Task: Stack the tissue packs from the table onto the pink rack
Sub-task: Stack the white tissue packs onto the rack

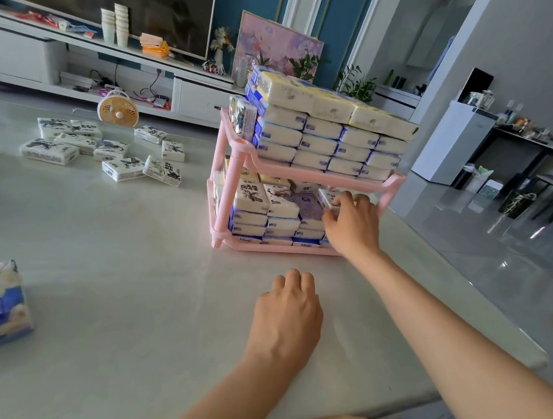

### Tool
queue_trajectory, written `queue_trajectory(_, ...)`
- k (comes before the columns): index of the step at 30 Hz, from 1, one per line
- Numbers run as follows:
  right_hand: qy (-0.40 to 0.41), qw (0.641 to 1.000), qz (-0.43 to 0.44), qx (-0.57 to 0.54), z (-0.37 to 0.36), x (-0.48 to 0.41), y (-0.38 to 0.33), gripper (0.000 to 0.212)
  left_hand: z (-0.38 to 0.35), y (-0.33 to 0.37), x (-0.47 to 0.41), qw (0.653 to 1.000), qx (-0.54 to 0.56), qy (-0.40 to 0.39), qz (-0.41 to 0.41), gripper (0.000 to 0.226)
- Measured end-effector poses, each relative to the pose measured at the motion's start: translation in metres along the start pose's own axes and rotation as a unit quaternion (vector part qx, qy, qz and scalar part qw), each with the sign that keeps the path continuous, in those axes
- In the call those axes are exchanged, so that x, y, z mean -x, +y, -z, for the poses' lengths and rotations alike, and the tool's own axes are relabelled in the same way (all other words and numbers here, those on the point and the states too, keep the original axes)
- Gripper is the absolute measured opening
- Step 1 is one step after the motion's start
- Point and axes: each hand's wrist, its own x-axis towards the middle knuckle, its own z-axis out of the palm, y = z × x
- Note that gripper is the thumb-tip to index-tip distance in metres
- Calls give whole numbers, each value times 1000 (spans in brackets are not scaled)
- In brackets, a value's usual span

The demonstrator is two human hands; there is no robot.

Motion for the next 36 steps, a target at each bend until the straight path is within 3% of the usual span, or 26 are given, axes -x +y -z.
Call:
queue_trajectory(3, -41, 998, -41, -31, 0, -11, -4, 29, 0, -1, 0, 1000, 1, 0, -3, 39)
queue_trajectory(10, -14, 996, -89, 20, -9, -23, -9, 32, -1, -1, 0, 1000, -1, -5, 4, 39)
queue_trajectory(17, -81, 987, -121, -71, -9, -37, -23, 31, -1, -1, 0, 1000, -2, -16, 3, 40)
queue_trajectory(20, -90, 990, -62, -91, -6, -36, -26, 37, -1, -1, 0, 1000, -5, -20, 4, 42)
queue_trajectory(26, -191, 977, 64, -72, 4, -38, -28, 46, 0, 0, 0, 1000, -7, -30, 5, 42)
queue_trajectory(36, -203, 974, 58, -85, 4, -38, -19, 46, 0, 0, -1, 1000, 0, -29, 4, 43)
